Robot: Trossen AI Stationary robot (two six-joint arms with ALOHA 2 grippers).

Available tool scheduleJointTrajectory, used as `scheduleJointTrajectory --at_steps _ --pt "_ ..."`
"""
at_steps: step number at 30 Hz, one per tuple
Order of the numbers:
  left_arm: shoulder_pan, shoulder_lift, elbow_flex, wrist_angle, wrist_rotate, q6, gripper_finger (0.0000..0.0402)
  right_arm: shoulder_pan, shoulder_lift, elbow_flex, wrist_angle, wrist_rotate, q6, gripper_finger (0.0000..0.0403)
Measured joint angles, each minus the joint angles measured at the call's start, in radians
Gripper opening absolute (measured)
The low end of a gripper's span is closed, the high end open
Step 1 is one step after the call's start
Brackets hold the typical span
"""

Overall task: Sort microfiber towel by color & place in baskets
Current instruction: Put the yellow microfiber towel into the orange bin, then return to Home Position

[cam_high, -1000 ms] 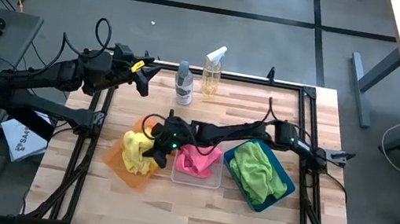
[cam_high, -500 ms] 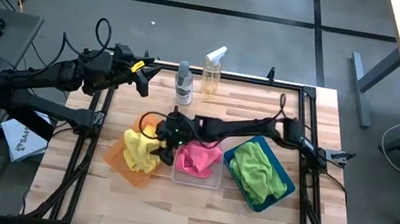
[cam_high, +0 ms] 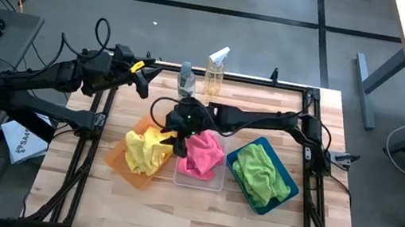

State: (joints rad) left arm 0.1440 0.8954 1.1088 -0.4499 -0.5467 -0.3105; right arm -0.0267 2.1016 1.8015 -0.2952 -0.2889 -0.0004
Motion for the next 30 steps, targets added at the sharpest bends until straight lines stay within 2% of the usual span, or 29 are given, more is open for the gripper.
scheduleJointTrajectory --at_steps 4,5,8,12,17,21,26,30 --pt "0.000 -0.017 0.000 -0.002 0.013 0.000 0.0195 0.017 0.010 0.000 0.057 -0.008 0.015 0.0041" --pt "0.000 -0.021 0.000 -0.001 0.013 0.000 0.0195 0.023 0.016 -0.001 0.082 -0.010 0.026 0.0022" --pt "0.000 -0.031 0.000 0.000 0.013 0.000 0.0195 0.042 0.057 -0.001 0.193 -0.011 0.084 0.0022" --pt "0.000 -0.032 0.000 -0.001 0.013 -0.009 0.0195 0.063 0.131 -0.001 0.281 -0.006 0.163 0.0003" --pt "0.000 -0.032 0.000 -0.001 0.013 -0.017 0.0195 0.076 0.221 -0.001 0.270 0.094 0.209 0.0002" --pt "0.000 -0.032 0.000 0.000 0.013 -0.026 0.0195 0.072 0.276 -0.002 0.269 0.097 0.278 0.0003" --pt "0.000 -0.032 0.000 0.000 0.016 -0.026 0.0195 0.051 0.254 -0.003 0.279 0.066 0.305 0.0002" --pt "-0.001 -0.032 0.000 0.000 0.021 -0.025 0.0195 0.030 0.171 -0.003 0.308 0.053 0.251 0.0004"
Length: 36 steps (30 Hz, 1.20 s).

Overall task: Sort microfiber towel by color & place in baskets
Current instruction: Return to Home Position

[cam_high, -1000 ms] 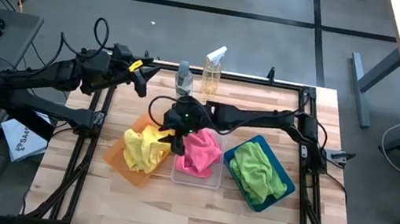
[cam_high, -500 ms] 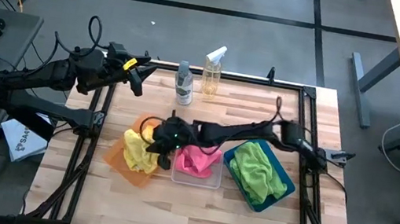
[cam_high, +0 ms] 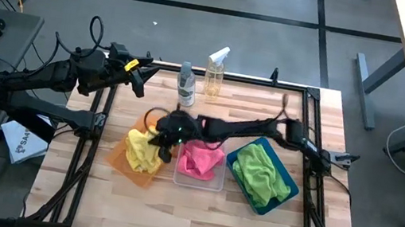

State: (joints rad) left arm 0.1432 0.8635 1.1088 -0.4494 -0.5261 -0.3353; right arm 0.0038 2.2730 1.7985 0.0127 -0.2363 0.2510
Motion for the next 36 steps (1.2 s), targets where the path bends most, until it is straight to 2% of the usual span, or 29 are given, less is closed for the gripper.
scheduleJointTrajectory --at_steps 5,9,16,20,23,26,30,36 --pt "0.000 0.000 0.000 0.000 0.001 0.007 0.0195 -0.030 -0.094 0.002 -0.061 -0.003 -0.101 0.0005" --pt "0.000 -0.001 0.000 0.000 0.012 0.032 0.0195 -0.057 -0.168 0.001 -0.193 -0.003 -0.161 0.0005" --pt "0.000 -0.001 -0.007 0.008 0.168 0.125 0.0195 -0.108 -0.294 0.001 -0.655 -0.018 -0.311 0.0001" --pt "0.000 -0.014 -0.072 0.026 0.244 0.128 0.0195 -0.134 -0.377 -0.035 -0.832 -0.018 -0.343 0.0000" --pt "0.000 -0.041 -0.142 0.077 0.263 0.105 0.0195 -0.145 -0.470 -0.136 -0.850 -0.015 -0.328 0.0000" --pt "0.000 -0.072 -0.212 0.141 0.263 0.066 0.0195 -0.147 -0.610 -0.288 -0.795 0.015 -0.259 0.0000" --pt "0.000 -0.114 -0.281 0.246 0.263 0.050 0.0195 -0.134 -0.824 -0.548 -0.667 0.086 -0.100 0.0000" --pt "0.001 -0.133 -0.318 0.369 0.254 0.071 0.0195 -0.084 -1.148 -0.886 -0.477 0.182 0.173 0.0000"
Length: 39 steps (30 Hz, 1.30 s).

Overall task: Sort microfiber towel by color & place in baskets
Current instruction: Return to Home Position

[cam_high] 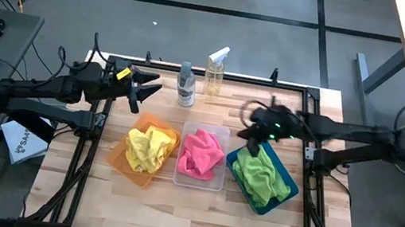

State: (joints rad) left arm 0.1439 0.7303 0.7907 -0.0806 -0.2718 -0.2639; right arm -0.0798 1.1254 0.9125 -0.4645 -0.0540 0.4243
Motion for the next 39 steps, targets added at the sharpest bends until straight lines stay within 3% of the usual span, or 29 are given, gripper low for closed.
scheduleJointTrajectory --at_steps 6,11,19,32,39 --pt "0.002 0.004 -0.005 0.058 -0.003 0.020 0.0195 0.047 -0.235 -0.193 0.101 0.098 0.184 0.0000" --pt "0.002 0.004 -0.005 0.066 -0.003 0.011 0.0195 0.072 -0.342 -0.242 0.108 0.163 0.241 0.0000" --pt "0.002 0.004 -0.005 0.066 0.002 0.004 0.0195 0.090 -0.368 -0.242 0.118 0.187 0.247 0.0000" --pt "-0.026 0.004 -0.005 0.088 0.097 -0.023 0.0194 0.090 -0.367 -0.242 0.119 0.187 0.248 0.0000" --pt "-0.110 0.003 -0.041 0.118 0.098 -0.022 0.0141 0.090 -0.366 -0.242 0.119 0.192 0.238 0.0000"
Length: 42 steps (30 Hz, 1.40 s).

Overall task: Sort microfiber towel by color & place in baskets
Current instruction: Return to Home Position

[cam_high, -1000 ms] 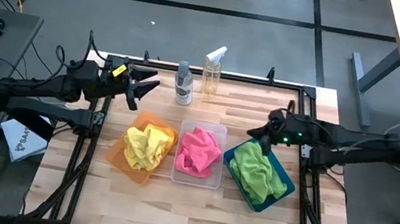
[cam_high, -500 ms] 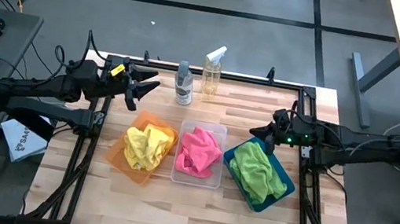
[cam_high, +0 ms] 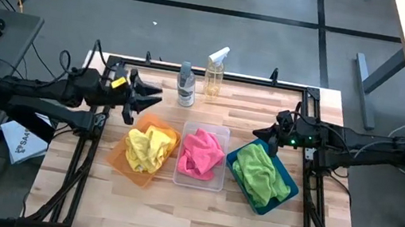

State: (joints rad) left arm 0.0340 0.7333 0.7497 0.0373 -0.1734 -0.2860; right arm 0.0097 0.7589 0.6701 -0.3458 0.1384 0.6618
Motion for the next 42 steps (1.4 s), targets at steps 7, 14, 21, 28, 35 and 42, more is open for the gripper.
scheduleJointTrajectory --at_steps 7,14,21,28,35,42 --pt "-0.066 -0.039 -0.166 0.206 0.000 -0.001 0.0021 0.000 0.000 0.000 0.010 0.018 0.010 0.0000" --pt "-0.069 -0.155 -0.343 0.356 -0.005 -0.026 0.0002 0.000 0.000 0.000 0.022 0.018 0.019 0.0000" --pt "-0.069 -0.322 -0.477 0.367 -0.044 -0.028 0.0001 0.000 0.000 0.000 0.022 0.017 0.057 0.0000" --pt "-0.067 -0.467 -0.610 0.380 -0.079 -0.099 0.0000 0.000 0.000 0.000 0.022 0.017 0.064 0.0000" --pt "-0.067 -0.545 -0.715 0.389 -0.113 -0.145 0.0000 0.000 0.000 0.000 0.022 0.016 0.063 0.0000" --pt "-0.067 -0.565 -0.739 0.341 -0.126 -0.185 0.0000 0.008 -0.002 0.000 0.022 -0.007 0.007 0.0000"
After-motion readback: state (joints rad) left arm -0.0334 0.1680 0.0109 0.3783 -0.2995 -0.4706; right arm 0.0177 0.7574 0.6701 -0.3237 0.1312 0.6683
